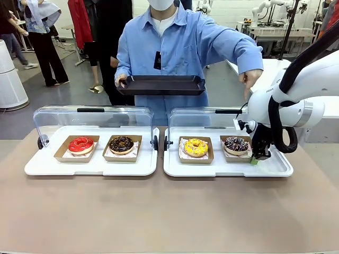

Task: Provide the desired donut to the person.
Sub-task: Pick up and lift the Paper togo box containing the Donut pointed at by the person.

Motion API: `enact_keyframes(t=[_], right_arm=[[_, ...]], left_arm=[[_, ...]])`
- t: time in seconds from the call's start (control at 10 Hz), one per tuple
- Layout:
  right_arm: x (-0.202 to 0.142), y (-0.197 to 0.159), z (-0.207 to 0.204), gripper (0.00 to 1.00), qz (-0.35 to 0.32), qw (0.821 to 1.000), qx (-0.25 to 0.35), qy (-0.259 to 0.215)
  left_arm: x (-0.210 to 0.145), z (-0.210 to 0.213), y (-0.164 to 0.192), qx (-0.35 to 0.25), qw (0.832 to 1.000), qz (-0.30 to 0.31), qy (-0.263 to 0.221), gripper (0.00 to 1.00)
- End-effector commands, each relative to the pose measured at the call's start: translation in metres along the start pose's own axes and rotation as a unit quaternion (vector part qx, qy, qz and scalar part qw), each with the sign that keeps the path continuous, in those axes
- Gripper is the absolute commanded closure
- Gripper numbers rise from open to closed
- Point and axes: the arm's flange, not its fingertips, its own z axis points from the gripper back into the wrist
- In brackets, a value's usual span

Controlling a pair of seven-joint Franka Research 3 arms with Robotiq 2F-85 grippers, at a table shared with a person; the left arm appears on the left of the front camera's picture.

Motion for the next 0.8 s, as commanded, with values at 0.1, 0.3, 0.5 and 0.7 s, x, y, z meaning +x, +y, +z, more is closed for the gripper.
enact_keyframes(t=[0.1,0.3,0.5,0.7], right_arm=[[0.003,0.000,0.006,1.00,0.011,1.000,0.001,0.003],[0.015,0.021,0.028,1.00,0.005,1.000,0.008,0.019],[0.025,0.052,0.063,1.00,0.012,0.999,0.018,0.034],[0.031,0.088,0.107,1.00,0.003,0.998,0.047,0.034]], left_arm=[[-0.001,0.000,0.001,0.003,1.000,-0.011,-0.013,0.00],[-0.001,0.000,0.001,0.003,1.000,-0.011,-0.013,0.00],[-0.001,0.000,0.001,0.003,1.000,-0.011,-0.013,0.00],[-0.001,0.000,0.001,0.003,1.000,-0.011,-0.013,0.00]])
